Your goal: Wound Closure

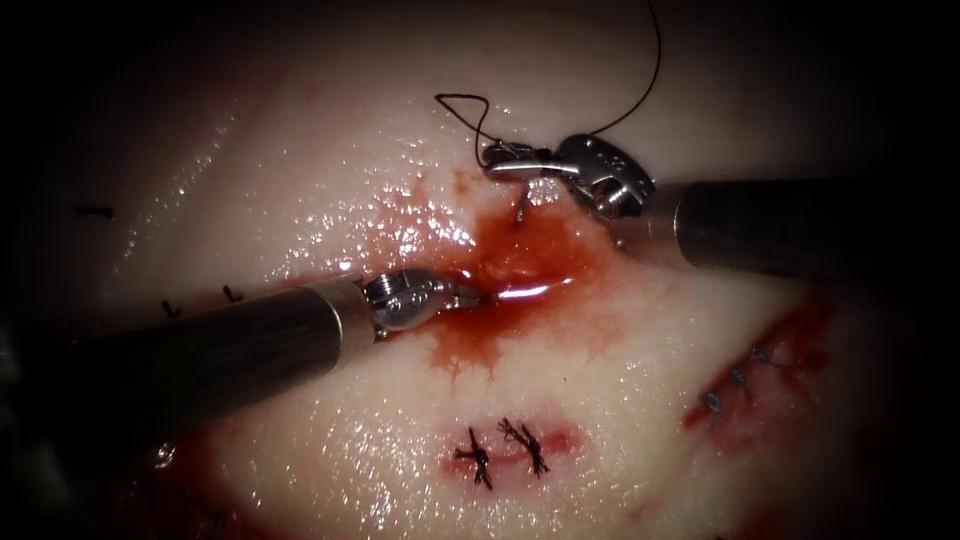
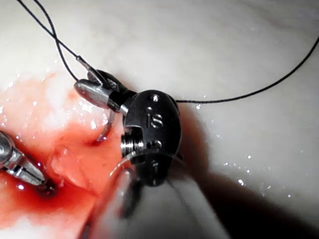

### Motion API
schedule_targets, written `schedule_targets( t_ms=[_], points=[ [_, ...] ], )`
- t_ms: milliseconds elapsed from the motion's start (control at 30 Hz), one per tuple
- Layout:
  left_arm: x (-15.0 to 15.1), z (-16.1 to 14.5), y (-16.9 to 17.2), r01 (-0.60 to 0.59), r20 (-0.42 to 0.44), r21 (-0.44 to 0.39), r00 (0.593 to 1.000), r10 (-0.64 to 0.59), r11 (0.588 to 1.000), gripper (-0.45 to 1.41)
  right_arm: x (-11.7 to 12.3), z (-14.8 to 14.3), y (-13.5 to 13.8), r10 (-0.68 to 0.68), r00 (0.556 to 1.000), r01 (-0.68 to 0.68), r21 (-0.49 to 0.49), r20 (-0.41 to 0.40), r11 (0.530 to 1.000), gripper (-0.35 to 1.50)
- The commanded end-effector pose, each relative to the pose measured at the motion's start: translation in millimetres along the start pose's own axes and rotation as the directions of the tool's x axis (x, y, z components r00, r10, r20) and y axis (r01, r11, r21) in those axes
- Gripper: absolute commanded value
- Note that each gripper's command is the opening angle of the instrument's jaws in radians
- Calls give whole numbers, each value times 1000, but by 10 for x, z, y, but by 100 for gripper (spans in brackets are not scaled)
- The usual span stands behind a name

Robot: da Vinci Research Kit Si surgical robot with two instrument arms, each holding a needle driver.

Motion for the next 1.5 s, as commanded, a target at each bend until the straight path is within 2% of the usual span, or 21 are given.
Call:
schedule_targets(
  t_ms=[33,367,500,600,767,900,1033,1367,1500],
  points=[
    [0,8,-2,-2,0,-2,1000,2,1000,-38,-6,8,-4,18,1000,-18,-5,-5,1000,-35],
    [0,9,-2,-1,0,-2,1000,1,1000,-38,-16,10,-10,134,984,-132,26,-117,991,-35],
    [0,9,-2,-1,0,-2,1000,1,1000,-38,-18,15,-6,164,965,-150,83,-204,985,-35],
    [0,9,-3,-2,0,-2,1000,2,1000,-38,-27,26,-7,209,950,-183,130,-234,975,-35],
    [0,9,-3,-2,0,-3,1000,2,1000,-40,-41,43,-12,257,939,-222,166,-231,961,-35],
    [-1,8,-3,-3,0,-3,1000,3,1000,-40,-36,48,-15,268,932,-228,180,-245,957,-35],
    [0,9,-3,-2,0,-3,1000,2,1000,-40,-33,44,-16,297,920,-257,179,-255,950,-35],
    [-2,6,-4,-3,-1,-6,1000,3,1000,-40,-39,23,-32,314,932,-297,116,-182,948,-35],
    [-1,6,-4,-3,-1,-6,1000,3,1000,-40,-46,14,-40,308,935,-294,101,-178,950,-35]
  ],
)
